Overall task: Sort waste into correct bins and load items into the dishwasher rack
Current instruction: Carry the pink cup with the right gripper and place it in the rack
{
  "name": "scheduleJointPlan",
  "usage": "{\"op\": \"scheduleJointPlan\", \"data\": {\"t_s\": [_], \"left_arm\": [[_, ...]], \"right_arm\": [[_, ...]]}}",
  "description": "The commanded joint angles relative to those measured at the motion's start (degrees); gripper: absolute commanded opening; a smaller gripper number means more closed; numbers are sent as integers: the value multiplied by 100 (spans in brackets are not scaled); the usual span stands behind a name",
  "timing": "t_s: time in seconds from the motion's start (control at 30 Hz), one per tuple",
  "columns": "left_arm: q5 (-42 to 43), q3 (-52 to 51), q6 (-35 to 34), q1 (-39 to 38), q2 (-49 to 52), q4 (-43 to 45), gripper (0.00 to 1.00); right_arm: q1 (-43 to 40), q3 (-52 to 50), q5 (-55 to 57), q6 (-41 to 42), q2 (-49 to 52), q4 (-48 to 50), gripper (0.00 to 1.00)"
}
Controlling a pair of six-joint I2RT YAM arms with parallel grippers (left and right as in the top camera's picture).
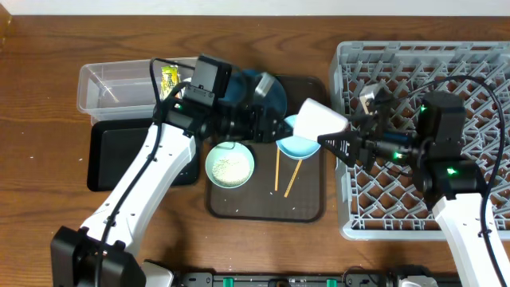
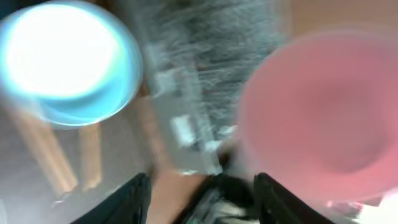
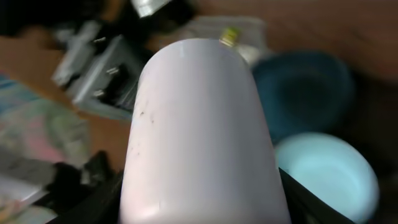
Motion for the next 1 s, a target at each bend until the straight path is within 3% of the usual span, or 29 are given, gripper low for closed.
{"op": "scheduleJointPlan", "data": {"t_s": [0.0, 0.17, 0.33, 0.5, 0.7, 0.97], "left_arm": [[-2245, 0, 319, 22, -332, -498, 57], [-4190, 0, 317, 22, -693, -1436, 57], [-5145, 0, 317, 22, -935, -2135, 57], [-5174, 0, 313, 22, -977, -2356, 57], [-5171, 0, 313, 22, -977, -2365, 57], [-5149, 0, 313, 20, -977, -2352, 57]], "right_arm": [[114, 146, 1292, 225, 24, -310, 1], [105, 485, 2594, 428, 24, -1163, 1], [11, 1259, 4157, 713, 26, -2400, 1], [-496, 1978, 4955, 922, 31, -3346, 1], [-1674, 2704, 5355, 918, 234, -4127, 1], [-3053, 3010, 5895, 914, 1056, -4756, 1]]}}
